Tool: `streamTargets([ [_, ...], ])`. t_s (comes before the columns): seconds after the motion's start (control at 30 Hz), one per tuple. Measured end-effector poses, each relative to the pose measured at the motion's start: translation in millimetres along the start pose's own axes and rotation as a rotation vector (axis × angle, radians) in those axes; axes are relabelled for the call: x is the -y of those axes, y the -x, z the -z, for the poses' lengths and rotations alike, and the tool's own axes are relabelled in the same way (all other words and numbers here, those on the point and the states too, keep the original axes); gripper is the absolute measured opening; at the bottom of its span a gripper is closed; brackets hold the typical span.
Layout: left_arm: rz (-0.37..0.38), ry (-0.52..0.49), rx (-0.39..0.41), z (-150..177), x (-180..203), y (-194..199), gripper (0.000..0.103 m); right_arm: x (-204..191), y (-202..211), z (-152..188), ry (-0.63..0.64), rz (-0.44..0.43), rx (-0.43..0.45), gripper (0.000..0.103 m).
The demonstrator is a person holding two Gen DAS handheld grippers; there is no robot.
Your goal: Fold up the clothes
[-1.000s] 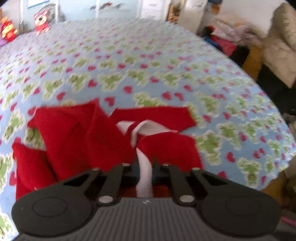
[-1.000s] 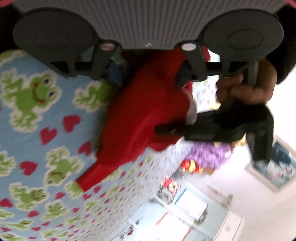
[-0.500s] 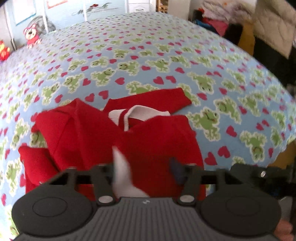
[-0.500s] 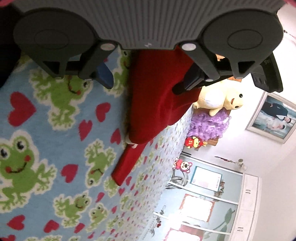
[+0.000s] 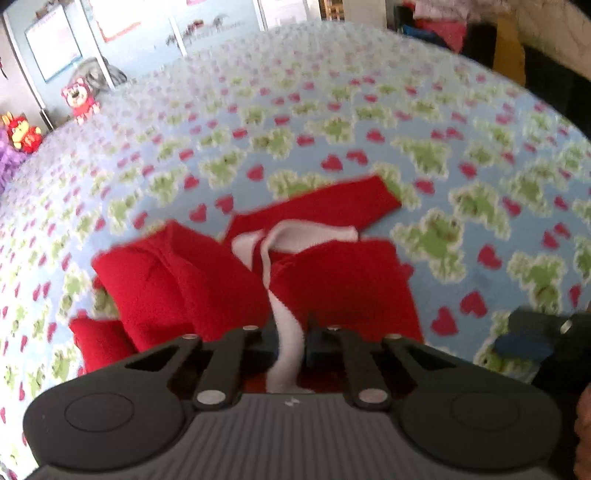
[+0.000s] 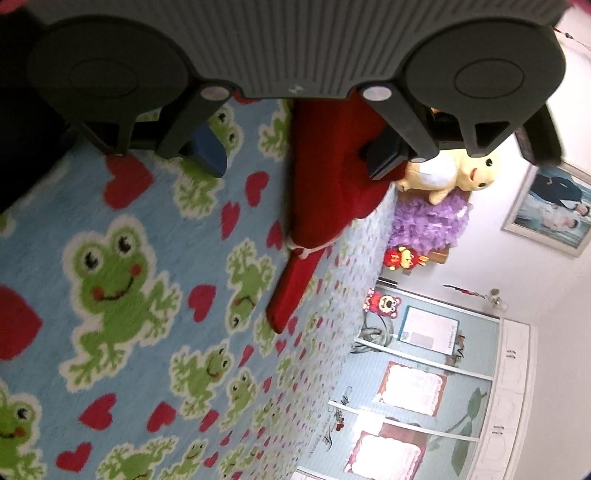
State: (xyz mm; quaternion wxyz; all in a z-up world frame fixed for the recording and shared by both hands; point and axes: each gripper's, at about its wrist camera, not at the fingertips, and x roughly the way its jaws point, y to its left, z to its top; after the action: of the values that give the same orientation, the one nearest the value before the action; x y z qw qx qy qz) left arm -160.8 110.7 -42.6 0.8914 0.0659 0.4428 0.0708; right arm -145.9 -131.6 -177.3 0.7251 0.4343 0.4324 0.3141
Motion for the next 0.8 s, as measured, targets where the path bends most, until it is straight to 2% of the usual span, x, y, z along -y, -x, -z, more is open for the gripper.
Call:
streamTargets([
  [0.1,0.006,0.001,0.05,-3.2,-5.3,16.0,0.01,-3.4,-2.4,-0.6,0.023,-0.002,-0.008,0.081],
  [0.23,0.025,0.022,0.044,4.1,-16.6,17.3,0.011,-6.4,-6.4,0.0,0.056,0.009,-0.019,0.081],
  [0.33,0.033,0.036,0.01,13.3,-15.9,5.3,0.015,-5.9,-9.9,-0.1,0.058,0.021,-0.027,0.081],
  [0.4,0.024,0.023,-0.003,19.1,-11.0,-2.1,0.025,-4.6,-12.2,-2.2,0.055,0.027,-0.03,0.081],
  [0.47,0.024,0.003,-0.01,22.6,-5.9,-7.5,0.045,-4.1,-14.0,-3.2,0.054,0.033,-0.032,0.081],
  [0.53,0.019,-0.027,-0.021,24.6,1.0,-12.4,0.06,-2.4,-14.9,-5.1,0.055,0.033,-0.035,0.081],
  [0.57,0.008,-0.048,-0.023,25.6,4.1,-14.4,0.061,-1.9,-15.5,-6.1,0.056,0.035,-0.037,0.081],
  [0.63,-0.015,-0.089,-0.027,27.4,10.1,-18.3,0.064,-1.2,-16.4,-8.2,0.052,0.036,-0.04,0.081],
  [0.73,-0.021,-0.088,-0.02,29.2,11.0,-22.4,0.065,1.4,-16.9,-11.1,0.041,0.037,-0.041,0.081],
  [0.8,-0.013,-0.074,-0.006,30.7,7.1,-22.8,0.052,2.7,-17.4,-12.7,0.034,0.038,-0.042,0.081],
])
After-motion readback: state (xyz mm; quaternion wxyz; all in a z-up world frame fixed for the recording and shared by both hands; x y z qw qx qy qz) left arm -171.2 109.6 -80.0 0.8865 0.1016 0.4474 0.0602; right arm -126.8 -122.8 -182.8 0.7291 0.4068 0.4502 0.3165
